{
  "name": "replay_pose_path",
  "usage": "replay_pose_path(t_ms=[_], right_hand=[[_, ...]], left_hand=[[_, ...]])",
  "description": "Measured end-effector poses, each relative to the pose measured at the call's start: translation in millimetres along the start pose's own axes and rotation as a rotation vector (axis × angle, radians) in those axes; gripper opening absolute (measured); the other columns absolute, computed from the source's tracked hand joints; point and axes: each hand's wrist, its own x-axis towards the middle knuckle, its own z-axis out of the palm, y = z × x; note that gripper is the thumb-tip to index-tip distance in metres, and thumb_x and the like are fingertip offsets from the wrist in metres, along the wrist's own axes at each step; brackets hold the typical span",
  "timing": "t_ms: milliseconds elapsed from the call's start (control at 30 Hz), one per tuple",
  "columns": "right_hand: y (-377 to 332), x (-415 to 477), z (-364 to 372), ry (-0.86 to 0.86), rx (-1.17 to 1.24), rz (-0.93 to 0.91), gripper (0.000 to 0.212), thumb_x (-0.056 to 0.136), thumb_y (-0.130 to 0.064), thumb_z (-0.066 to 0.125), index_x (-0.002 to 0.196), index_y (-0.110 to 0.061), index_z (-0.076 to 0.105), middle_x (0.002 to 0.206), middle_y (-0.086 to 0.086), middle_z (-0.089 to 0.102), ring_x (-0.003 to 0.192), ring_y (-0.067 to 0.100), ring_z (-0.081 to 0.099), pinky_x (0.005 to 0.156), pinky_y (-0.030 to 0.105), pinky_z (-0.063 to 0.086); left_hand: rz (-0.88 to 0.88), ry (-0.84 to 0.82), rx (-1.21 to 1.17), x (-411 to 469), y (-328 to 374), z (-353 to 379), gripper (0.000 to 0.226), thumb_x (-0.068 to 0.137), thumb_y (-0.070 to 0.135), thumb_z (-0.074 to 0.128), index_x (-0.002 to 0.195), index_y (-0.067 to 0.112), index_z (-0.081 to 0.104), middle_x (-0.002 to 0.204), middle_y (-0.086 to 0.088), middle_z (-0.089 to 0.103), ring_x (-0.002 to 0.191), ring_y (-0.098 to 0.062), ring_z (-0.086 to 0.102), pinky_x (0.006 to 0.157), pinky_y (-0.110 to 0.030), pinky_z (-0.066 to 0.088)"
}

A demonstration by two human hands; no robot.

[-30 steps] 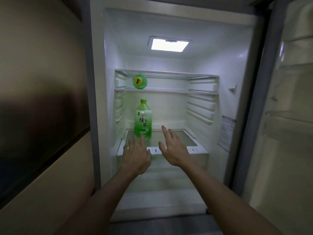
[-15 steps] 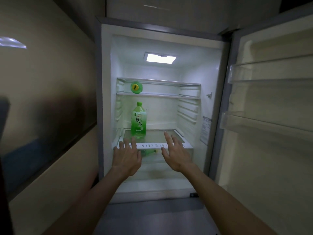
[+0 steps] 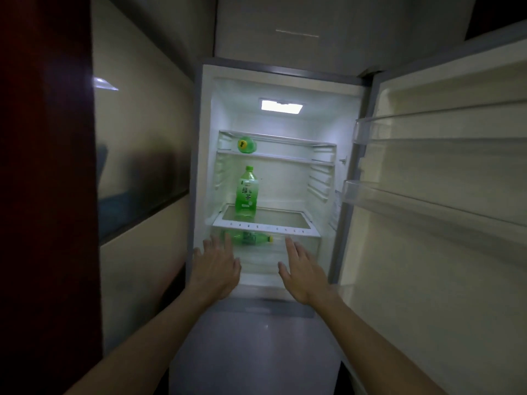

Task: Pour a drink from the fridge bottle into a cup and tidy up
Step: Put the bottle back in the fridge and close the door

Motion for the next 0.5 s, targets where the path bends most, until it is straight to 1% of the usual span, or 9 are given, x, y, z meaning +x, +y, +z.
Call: replay_pose_path(t_ms=[100,167,267,500], right_hand=[[-6,-30,3,-0.049,0.007,-0.015,0.066,0.104,-0.041,0.029,0.156,-0.019,-0.005,0.163,0.010,0.012,0.148,0.027,0.016,0.114,0.046,0.032],[-13,-50,3,-0.076,0.012,-0.013,0.066,0.104,-0.042,0.028,0.156,-0.020,-0.007,0.163,0.009,0.009,0.148,0.027,0.014,0.112,0.047,0.034],[-18,-73,-4,-0.084,-0.004,-0.022,0.066,0.105,-0.041,0.026,0.156,-0.020,-0.009,0.164,0.009,0.008,0.149,0.027,0.013,0.111,0.049,0.035],[-20,-120,-22,-0.103,-0.077,-0.001,0.064,0.105,-0.040,0.024,0.156,-0.019,-0.008,0.163,0.010,0.012,0.146,0.029,0.022,0.111,0.045,0.036]], left_hand=[[-0.009,-0.072,0.059,-41,8,-11,0.068,0.098,0.044,0.029,0.153,0.005,0.016,0.151,-0.023,0.030,0.131,-0.037,0.039,0.105,-0.048,0.036],[-0.015,-0.080,0.108,-60,8,-21,0.067,0.099,0.045,0.028,0.152,0.005,0.016,0.151,-0.023,0.030,0.129,-0.038,0.041,0.102,-0.046,0.038],[-0.012,-0.067,0.146,-79,8,-40,0.066,0.099,0.045,0.027,0.152,0.006,0.017,0.147,-0.022,0.035,0.124,-0.036,0.045,0.098,-0.045,0.041],[-0.003,-0.075,0.127,-117,5,-65,0.065,0.099,0.045,0.026,0.152,0.007,0.018,0.144,-0.020,0.038,0.122,-0.033,0.046,0.098,-0.043,0.040]])
